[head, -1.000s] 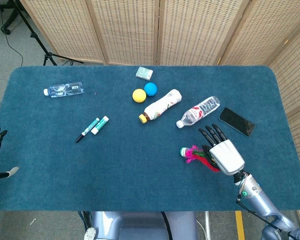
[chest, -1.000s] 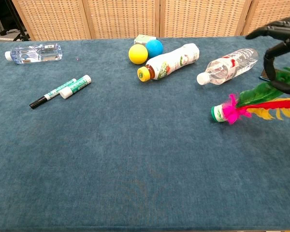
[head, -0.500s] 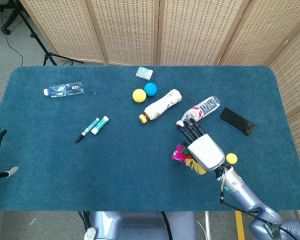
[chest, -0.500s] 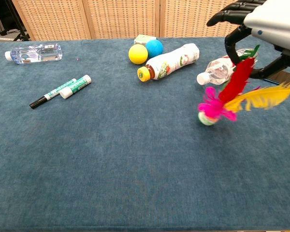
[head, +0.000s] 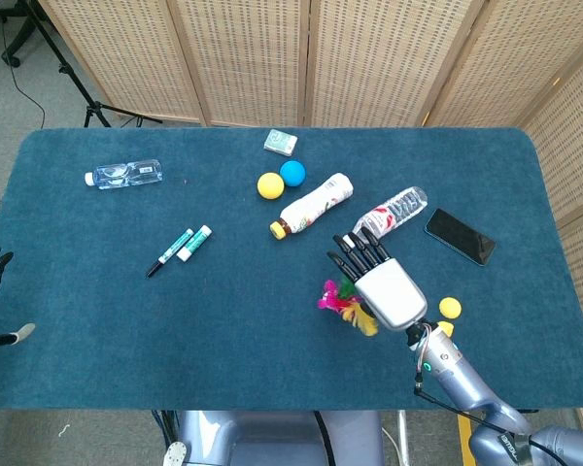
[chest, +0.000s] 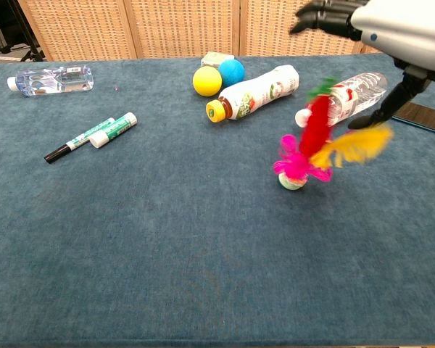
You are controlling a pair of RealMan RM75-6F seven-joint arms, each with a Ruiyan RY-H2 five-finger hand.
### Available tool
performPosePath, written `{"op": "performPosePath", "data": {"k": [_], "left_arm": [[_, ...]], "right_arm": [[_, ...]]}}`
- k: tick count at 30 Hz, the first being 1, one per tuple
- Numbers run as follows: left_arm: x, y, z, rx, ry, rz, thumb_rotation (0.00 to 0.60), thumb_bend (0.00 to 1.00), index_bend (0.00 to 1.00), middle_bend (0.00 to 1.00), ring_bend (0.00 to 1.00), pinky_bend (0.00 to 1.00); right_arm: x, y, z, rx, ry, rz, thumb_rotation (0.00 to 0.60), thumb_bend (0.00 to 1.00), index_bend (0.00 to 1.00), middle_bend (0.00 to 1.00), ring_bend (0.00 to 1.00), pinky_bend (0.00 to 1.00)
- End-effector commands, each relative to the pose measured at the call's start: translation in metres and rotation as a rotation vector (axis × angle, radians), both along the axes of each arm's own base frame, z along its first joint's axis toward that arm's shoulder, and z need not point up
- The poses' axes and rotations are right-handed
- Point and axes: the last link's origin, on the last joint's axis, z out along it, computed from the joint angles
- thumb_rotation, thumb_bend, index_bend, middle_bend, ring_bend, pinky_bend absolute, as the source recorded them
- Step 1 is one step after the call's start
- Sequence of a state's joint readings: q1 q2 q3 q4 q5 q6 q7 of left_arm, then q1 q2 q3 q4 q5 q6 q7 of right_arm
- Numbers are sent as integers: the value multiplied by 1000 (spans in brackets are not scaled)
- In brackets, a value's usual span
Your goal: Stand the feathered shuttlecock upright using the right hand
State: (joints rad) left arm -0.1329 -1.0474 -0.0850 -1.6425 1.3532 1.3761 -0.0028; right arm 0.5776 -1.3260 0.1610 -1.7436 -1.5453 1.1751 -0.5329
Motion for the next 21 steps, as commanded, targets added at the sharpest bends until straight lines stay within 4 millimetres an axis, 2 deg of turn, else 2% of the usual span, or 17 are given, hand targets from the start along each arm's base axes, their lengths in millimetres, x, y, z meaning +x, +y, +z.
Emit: {"op": "performPosePath", "data": {"k": [1,4,7,8,12,15,16,19,20,21], "left_arm": [[0,0,0,0,1,0,600,0,0,0,0,0],[1,0,-1,-1,1,-1,600,0,0,0,0,0],[1,0,-1,-1,2,0,600,0,0,0,0,0],[0,0,-1,-3,3,-1,600,0,0,0,0,0],[1,-1,-2,-6,4,-6,600,0,0,0,0,0],[1,-3,-1,-1,-2,-10,600,0,0,0,0,0],[1,-3,0,1,-3,-12,600,0,0,0,0,0],[2,-5,1,4,-8,-15,600,0,0,0,0,0],[1,-5,1,6,-11,-16,600,0,0,0,0,0],[1,-6,1,6,-12,-16,600,0,0,0,0,0]], "right_arm": [[7,1,4,-3,-38,19,600,0,49,0,0,0],[19,3,22,-26,-135,49,600,0,49,0,0,0],[22,6,41,-46,-196,59,600,0,49,0,0,0],[21,9,53,-64,-230,58,600,0,49,0,0,0],[9,15,80,-95,-265,39,600,0,49,0,0,0],[-25,22,100,-122,-312,-20,600,0,49,0,0,0],[-47,25,103,-129,-321,-78,600,0,49,0,0,0],[-82,31,107,-137,-335,-157,600,0,49,0,0,0],[-105,36,109,-147,-332,-224,600,0,49,0,0,0],[-117,40,109,-147,-338,-250,600,0,49,0,0,0]]}}
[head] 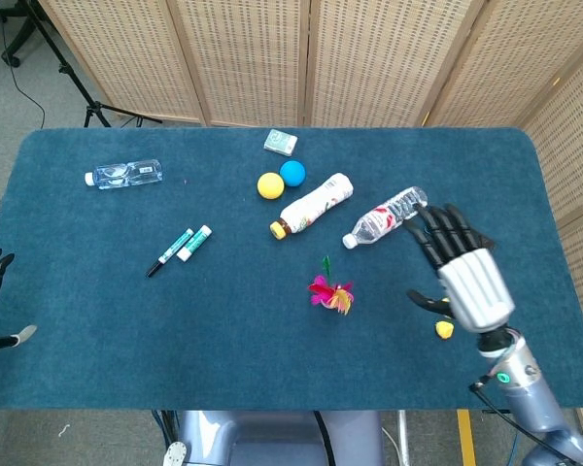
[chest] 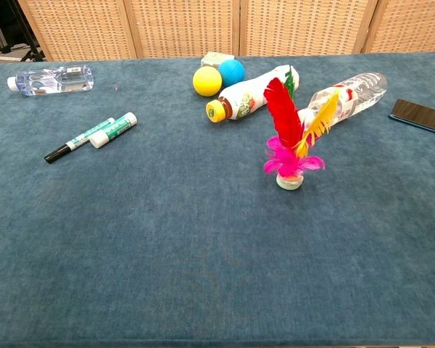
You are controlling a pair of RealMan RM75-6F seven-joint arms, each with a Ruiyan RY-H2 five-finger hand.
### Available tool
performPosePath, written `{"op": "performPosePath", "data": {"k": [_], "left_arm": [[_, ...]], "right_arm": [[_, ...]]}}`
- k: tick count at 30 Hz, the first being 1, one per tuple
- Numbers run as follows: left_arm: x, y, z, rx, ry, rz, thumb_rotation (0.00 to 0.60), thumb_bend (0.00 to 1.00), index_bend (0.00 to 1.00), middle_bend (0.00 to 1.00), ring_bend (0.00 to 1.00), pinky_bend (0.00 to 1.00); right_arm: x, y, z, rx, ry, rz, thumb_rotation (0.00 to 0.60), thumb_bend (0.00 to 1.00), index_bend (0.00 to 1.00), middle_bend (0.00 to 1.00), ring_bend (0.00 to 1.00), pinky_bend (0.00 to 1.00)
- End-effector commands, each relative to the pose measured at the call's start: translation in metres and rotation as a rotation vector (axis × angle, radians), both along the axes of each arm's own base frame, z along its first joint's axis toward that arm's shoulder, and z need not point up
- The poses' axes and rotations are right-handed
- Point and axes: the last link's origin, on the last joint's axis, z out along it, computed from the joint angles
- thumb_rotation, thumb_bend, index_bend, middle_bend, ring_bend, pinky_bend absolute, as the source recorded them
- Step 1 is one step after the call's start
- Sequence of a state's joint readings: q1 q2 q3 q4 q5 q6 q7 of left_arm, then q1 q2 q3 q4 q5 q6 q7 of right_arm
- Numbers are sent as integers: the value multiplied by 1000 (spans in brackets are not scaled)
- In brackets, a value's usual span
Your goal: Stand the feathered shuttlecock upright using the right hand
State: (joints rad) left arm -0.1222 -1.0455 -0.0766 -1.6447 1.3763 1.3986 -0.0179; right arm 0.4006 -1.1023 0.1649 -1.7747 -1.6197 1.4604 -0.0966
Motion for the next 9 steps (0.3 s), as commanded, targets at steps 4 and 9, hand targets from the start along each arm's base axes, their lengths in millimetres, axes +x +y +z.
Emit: {"op": "performPosePath", "data": {"k": [4,9], "left_arm": [[0,-1,1,2,-6,-3,600,0,0,0,0,0],[0,-3,3,10,-8,-9,600,0,0,0,0,0]], "right_arm": [[-104,34,9,10,-42,-243,600,0,49,0,0,0],[-144,49,-6,21,-43,-314,600,0,49,0,0,0]]}}
